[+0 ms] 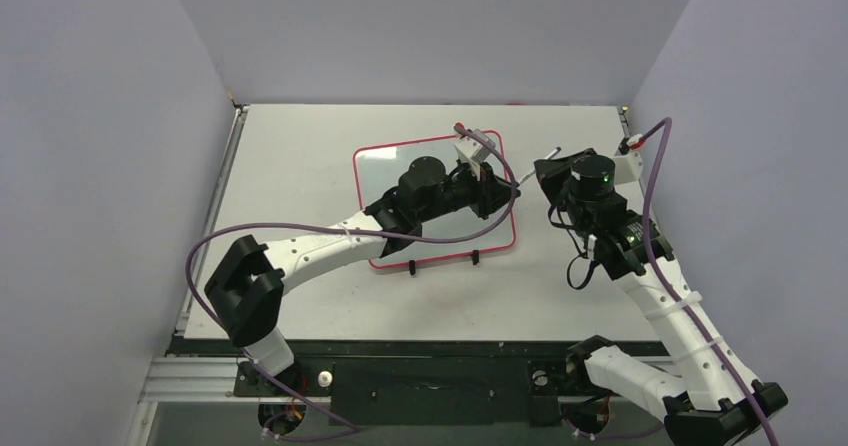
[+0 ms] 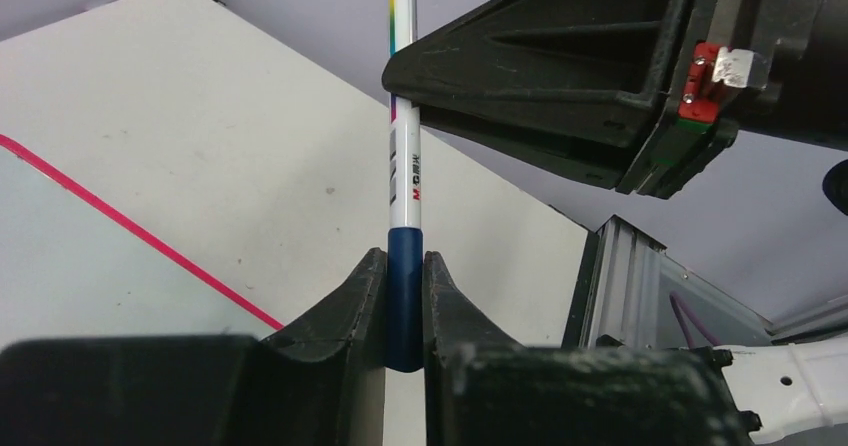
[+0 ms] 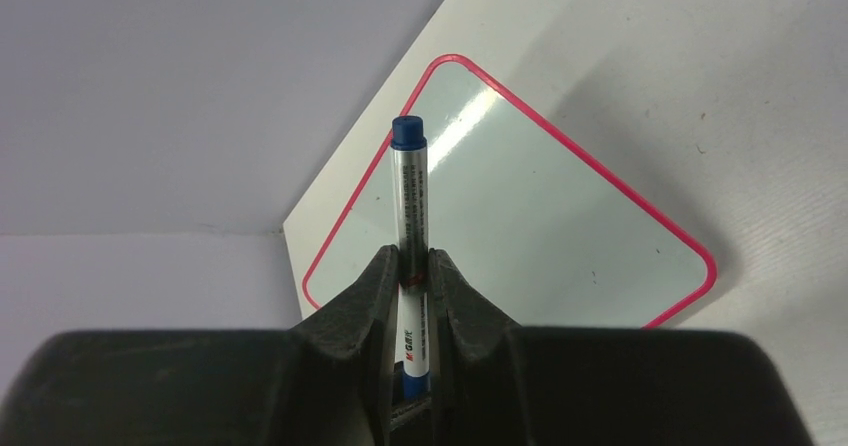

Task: Write a sentence on the whiteboard
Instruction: Open the whiteboard marker at the center of the board.

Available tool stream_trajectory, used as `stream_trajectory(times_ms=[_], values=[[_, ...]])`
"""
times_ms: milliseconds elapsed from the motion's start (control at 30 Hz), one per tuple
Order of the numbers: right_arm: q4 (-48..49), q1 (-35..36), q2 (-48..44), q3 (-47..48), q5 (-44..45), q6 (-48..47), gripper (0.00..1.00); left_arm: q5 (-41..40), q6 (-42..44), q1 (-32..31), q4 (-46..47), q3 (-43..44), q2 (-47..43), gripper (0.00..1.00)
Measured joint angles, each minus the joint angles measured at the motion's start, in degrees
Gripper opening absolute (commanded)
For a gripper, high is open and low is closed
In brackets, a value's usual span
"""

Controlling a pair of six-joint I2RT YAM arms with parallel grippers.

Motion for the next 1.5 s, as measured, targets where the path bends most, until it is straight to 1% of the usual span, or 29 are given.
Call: stream_trajectory(times_ms=[33, 67, 100, 133, 167, 200, 267, 367, 433, 600, 667, 800, 900, 933, 1067, 1167, 1267, 1333, 1400, 1500], values=[[-0.1, -0.1, 0.2, 0.0, 0.2, -0.2, 0.03, -0.2, 0.1, -0.3, -0.2, 0.1, 0.0, 0.00], [-0.1, -0.1, 0.2, 0.0, 0.2, -0.4, 0.19, -0.3, 0.2, -0.3, -0.3, 0.2, 0.0, 0.00], [0.0, -0.1, 0.2, 0.0, 0.2, -0.6, 0.30, 0.0, 0.3, -0.2, -0.3, 0.2, 0.1, 0.00], [0.1, -0.1, 0.2, 0.0, 0.2, -0.6, 0.53, 0.1, 0.3, 0.0, -0.3, 0.2, 0.1, 0.00], [0.4, -0.1, 0.2, 0.0, -0.2, -1.0, 0.64, 0.0, 0.3, 0.0, -0.2, 0.2, 0.1, 0.00], [0.8, 0.0, 0.1, 0.0, -0.5, -1.4, 0.78, 0.0, 0.2, 0.0, -0.3, 0.2, 0.1, 0.00], [1.6, -0.1, -0.4, 0.0, -1.2, -3.0, 0.84, 0.1, 0.2, 0.5, -0.7, 0.2, 0.1, 0.00], [2.6, -0.7, -1.8, -0.1, -2.3, -6.0, 0.85, 0.9, 0.2, 1.6, -1.7, 0.2, 0.1, 0.00], [3.4, -2.8, -3.0, -0.1, -4.6, -8.2, 0.85, 2.7, 0.0, 3.0, -2.7, 0.2, 0.0, 0.00], [6.1, -11.6, -3.6, -0.1, -16.6, -13.2, 0.84, 8.4, -0.4, 7.8, -5.9, 0.2, -0.5, 0.00], [6.7, -13.8, -2.6, -0.1, -21.0, -15.1, 0.84, 10.2, -0.4, 9.7, -7.3, 0.2, -1.2, 0.00], [7.0, -15.2, 1.9, 0.5, -29.9, -19.6, 0.91, 15.3, -0.2, 13.6, -9.2, 0.2, -3.4, 0.00], [7.3, -15.2, 5.0, 0.8, -33.6, -22.7, 0.98, 19.7, -0.3, 16.1, -9.7, 0.2, -4.8, 0.00], [7.3, -15.2, 5.9, 0.9, -34.6, -23.7, 1.00, 20.9, -0.3, 16.8, -9.8, 0.2, -4.9, 0.00], [7.1, -15.4, 9.4, 2.9, -37.7, -26.6, 1.00, 24.3, -0.7, 18.3, -12.1, 0.2, -5.0, 0.00], [6.6, -15.6, 12.9, 7.6, -41.2, -28.3, 1.00, 26.2, -1.5, 19.3, -14.9, 0.2, -5.0, 0.00], [6.6, -15.5, 15.5, 11.8, -44.3, -29.6, 1.00, 27.9, -3.2, 20.3, -15.7, 0.3, -4.9, 0.00], [6.6, -15.4, 15.7, 12.4, -44.6, -30.7, 1.00, 28.9, -3.8, 20.7, -16.0, 0.8, -4.5, 0.00], [6.5, -14.8, 14.8, 12.0, -42.9, -32.0, 1.00, 29.6, -3.7, 20.7, -16.4, 1.5, -3.7, 0.00], [6.9, -14.4, 12.0, 9.0, -40.8, -33.2, 0.99, 30.3, -2.7, 20.2, -17.4, 1.7, -3.1, 0.00]])
